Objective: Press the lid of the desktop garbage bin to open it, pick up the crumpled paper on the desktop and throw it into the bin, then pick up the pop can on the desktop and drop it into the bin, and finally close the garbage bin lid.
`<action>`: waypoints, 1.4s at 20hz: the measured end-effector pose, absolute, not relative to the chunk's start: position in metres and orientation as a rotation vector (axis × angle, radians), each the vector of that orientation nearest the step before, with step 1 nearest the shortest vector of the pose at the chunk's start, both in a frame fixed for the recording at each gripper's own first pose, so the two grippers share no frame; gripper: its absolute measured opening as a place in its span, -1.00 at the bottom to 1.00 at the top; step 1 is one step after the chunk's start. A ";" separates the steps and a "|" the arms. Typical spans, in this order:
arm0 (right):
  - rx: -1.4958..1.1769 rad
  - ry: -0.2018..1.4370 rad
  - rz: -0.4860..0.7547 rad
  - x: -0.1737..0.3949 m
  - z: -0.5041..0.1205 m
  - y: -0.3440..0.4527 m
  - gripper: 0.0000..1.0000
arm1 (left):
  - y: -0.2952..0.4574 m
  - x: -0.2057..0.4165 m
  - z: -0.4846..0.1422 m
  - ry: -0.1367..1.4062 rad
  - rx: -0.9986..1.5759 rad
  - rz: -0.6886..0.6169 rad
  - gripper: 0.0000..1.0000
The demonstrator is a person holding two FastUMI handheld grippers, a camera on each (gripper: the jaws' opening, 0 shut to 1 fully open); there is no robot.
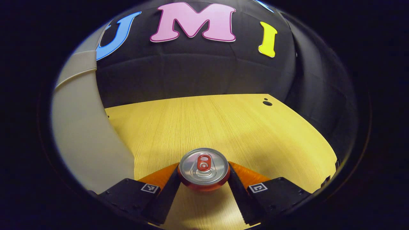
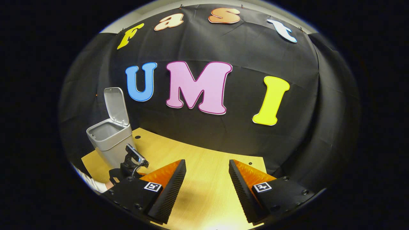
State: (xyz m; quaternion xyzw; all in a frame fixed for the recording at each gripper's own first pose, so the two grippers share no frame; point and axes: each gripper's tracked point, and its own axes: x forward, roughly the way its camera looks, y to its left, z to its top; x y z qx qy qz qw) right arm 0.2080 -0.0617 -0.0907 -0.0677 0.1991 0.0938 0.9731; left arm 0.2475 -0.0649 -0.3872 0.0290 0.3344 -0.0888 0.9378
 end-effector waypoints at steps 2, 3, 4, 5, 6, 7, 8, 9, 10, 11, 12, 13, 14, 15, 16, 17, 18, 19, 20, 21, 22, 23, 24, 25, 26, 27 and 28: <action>-0.129 0.402 0.184 0.209 -0.090 -0.061 0.76 | -0.067 0.246 -0.370 0.667 0.048 -0.193 0.71; -0.122 0.396 0.186 0.209 -0.087 -0.056 0.76 | -0.066 0.245 -0.354 0.644 0.046 -0.196 0.71; -0.120 0.384 0.191 0.210 -0.084 -0.050 0.76 | -0.062 0.245 -0.324 0.610 0.027 -0.192 0.71; -0.118 0.379 0.195 0.209 -0.080 -0.045 0.76 | -0.059 0.247 -0.302 0.588 0.005 -0.191 0.71; -0.116 0.374 0.200 0.209 -0.078 -0.040 0.76 | -0.056 0.247 -0.288 0.569 -0.005 -0.186 0.71; -0.115 0.369 0.204 0.208 -0.077 -0.036 0.76 | -0.052 0.248 -0.270 0.544 -0.008 -0.180 0.71; -0.113 0.364 0.207 0.207 -0.075 -0.032 0.76 | -0.045 0.250 -0.251 0.520 -0.006 -0.172 0.70; -0.112 0.358 0.211 0.206 -0.074 -0.027 0.76 | -0.037 0.251 -0.232 0.494 0.000 -0.165 0.70; -0.115 0.345 0.217 0.203 -0.069 -0.020 0.76 | -0.026 0.251 -0.197 0.451 0.001 -0.157 0.71; -0.116 0.336 0.222 0.201 -0.065 -0.013 0.76 | -0.015 0.249 -0.165 0.413 -0.006 -0.147 0.71; -0.116 0.329 0.227 0.199 -0.063 -0.009 0.76 | -0.008 0.248 -0.144 0.383 -0.008 -0.146 0.70; -0.115 0.326 0.231 0.197 -0.062 -0.005 0.76 | 0.000 0.247 -0.126 0.362 -0.001 -0.140 0.70; -0.111 0.321 0.237 0.196 -0.060 0.001 0.76 | 0.011 0.246 -0.107 0.337 0.015 -0.130 0.70; -0.107 0.317 0.243 0.193 -0.059 0.006 0.75 | 0.025 0.243 -0.086 0.308 0.037 -0.117 0.70; -0.104 0.314 0.250 0.191 -0.058 0.010 0.76 | 0.038 0.240 -0.074 0.297 0.051 -0.102 0.70; -0.102 0.311 0.256 0.190 -0.058 0.015 0.76 | 0.052 0.238 -0.064 0.287 0.054 -0.081 0.70; -0.100 0.309 0.262 0.189 -0.058 0.019 0.76 | 0.067 0.235 -0.057 0.287 0.051 -0.059 0.70; -0.098 0.311 0.267 0.188 -0.059 0.022 0.75 | 0.085 0.233 -0.052 0.289 0.050 -0.031 0.70; -0.095 0.309 0.271 0.188 -0.058 0.027 0.76 | 0.104 0.231 -0.052 0.290 0.053 0.001 0.70; -0.092 0.308 0.275 0.186 -0.059 0.029 0.76 | 0.123 0.230 -0.056 0.300 0.058 0.030 0.70; -0.089 0.307 0.280 0.185 -0.058 0.032 0.75 | 0.141 0.228 -0.065 0.322 0.056 0.057 0.70; -0.089 0.307 0.282 0.183 -0.058 0.033 0.75 | 0.164 0.227 -0.079 0.351 0.042 0.085 0.70; -0.091 0.306 0.284 0.183 -0.059 0.035 0.75 | 0.180 0.225 -0.093 0.387 0.036 0.111 0.70; -0.092 0.311 0.286 0.182 -0.061 0.036 0.75 | 0.194 0.223 -0.106 0.416 0.031 0.131 0.70; -0.093 0.320 0.287 0.181 -0.064 0.036 0.75 | 0.206 0.223 -0.117 0.440 0.026 0.155 0.70; -0.093 0.326 0.288 0.180 -0.067 0.036 0.75 | 0.214 0.222 -0.128 0.460 0.022 0.166 0.70; -0.089 0.332 0.287 0.178 -0.069 0.037 0.75 | 0.217 0.221 -0.135 0.476 0.018 0.169 0.70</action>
